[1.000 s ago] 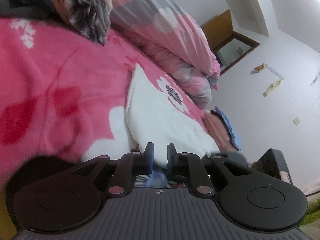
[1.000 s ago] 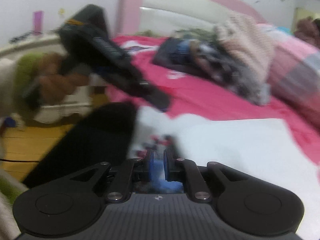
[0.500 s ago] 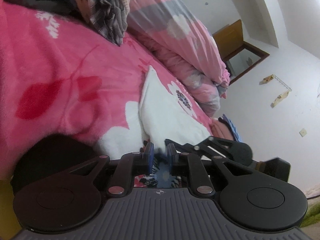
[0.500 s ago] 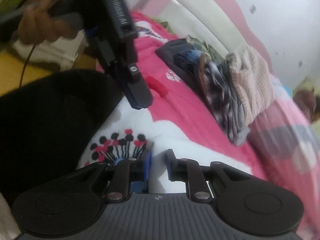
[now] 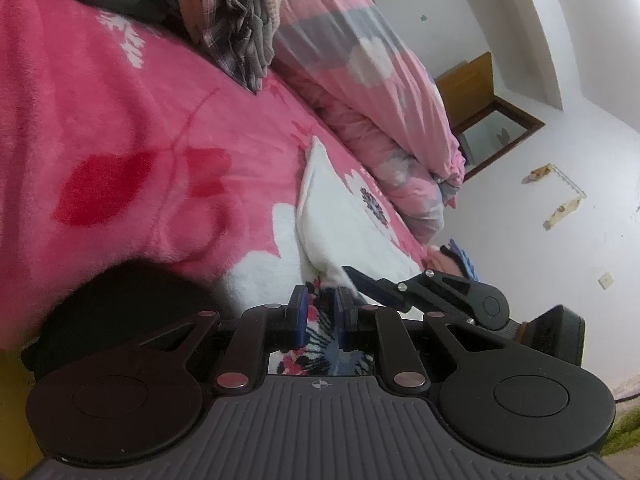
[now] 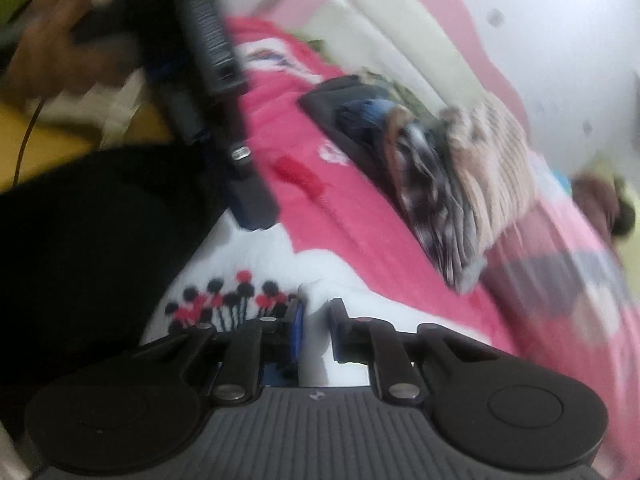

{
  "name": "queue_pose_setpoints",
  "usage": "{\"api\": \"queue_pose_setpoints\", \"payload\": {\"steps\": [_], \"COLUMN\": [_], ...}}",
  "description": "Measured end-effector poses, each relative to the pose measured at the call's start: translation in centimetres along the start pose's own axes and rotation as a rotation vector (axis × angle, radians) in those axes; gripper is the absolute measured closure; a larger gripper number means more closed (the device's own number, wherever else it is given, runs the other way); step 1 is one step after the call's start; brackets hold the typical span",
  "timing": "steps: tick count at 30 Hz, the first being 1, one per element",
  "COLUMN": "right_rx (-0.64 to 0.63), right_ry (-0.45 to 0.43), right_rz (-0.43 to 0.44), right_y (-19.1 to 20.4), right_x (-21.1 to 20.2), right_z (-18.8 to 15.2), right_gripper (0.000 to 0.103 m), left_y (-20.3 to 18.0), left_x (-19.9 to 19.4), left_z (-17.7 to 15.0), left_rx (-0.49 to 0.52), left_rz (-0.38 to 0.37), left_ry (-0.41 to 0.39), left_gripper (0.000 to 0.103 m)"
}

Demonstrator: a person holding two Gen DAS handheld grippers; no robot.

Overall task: Fold clothes
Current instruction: 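Open the left gripper and lift both grippers away from the sweatshirt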

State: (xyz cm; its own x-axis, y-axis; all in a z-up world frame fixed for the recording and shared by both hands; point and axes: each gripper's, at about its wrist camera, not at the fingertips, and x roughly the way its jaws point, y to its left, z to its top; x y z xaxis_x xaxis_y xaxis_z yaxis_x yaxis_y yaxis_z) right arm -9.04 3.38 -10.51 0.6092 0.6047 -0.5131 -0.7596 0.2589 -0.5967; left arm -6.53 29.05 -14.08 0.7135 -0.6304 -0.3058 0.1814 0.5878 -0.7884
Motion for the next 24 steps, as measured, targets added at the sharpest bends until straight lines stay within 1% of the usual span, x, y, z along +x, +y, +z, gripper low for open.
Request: {"api": "queue_pose_setpoints", "payload": {"steps": [2,4,5,7,10,13,16,19,20,22,23,24], "right_rx": [0.085,0.103,0.087,0.005,-0.115,-0.164,-0.165,-0.099,-0.064,0.038,0.093,0.152], "right_ry": [-0.004,-0.014,-0.02,-0.03,-0.047,-0.091,-0.143,-0.185,-0.188,-0.163,-0.15,-0.136], "right_rz": [-0.009,-0.033,-0.046,-0.072,-0.083,-0.05,0.029,0.102,0.114,0.106,0.088,0.049], "right_y": [-0.6,-0.2,0.2,1.7,4.1,5.1,5.8,5.5,5.1,3.7,3.0,2.2], "right_x": [0.1,0.2,0.3,0.5,1.2,1.3,0.8,-0.9,-1.5,-2.9,-3.7,-4.5], "right_z": [0.1,0.2,0.2,0.2,0.0,0.2,0.8,0.6,0.3,-1.0,-1.7,-2.7], "right_gripper": [0.092,0.092,0.092,0.092,0.092,0.095,0.095,0.094,0.094,0.094,0.094,0.094], "left_y": [0.1,0.2,0.2,0.2,-0.1,-0.4,-0.7,-1.5,-2.0,-3.3,-4.1,-4.8], "left_x": [-0.2,-0.5,-0.6,-0.9,-1.2,-1.4,-1.7,-1.7,-1.5,-0.2,0.6,1.4], "left_z": [0.0,0.1,0.2,0.3,0.5,0.7,0.9,1.4,1.5,1.7,1.8,1.8], "left_rx": [-0.002,-0.004,-0.005,-0.006,-0.004,-0.001,-0.004,0.005,0.016,0.051,0.07,0.088], "left_rz": [0.009,0.018,0.022,0.031,0.037,0.047,0.057,0.048,0.039,0.007,-0.013,-0.033], "left_ry": [-0.006,-0.015,-0.02,-0.031,-0.047,-0.059,-0.081,-0.112,-0.119,-0.116,-0.109,-0.102], "left_gripper": [0.09,0.09,0.09,0.09,0.09,0.09,0.09,0.09,0.09,0.09,0.09,0.09]}}
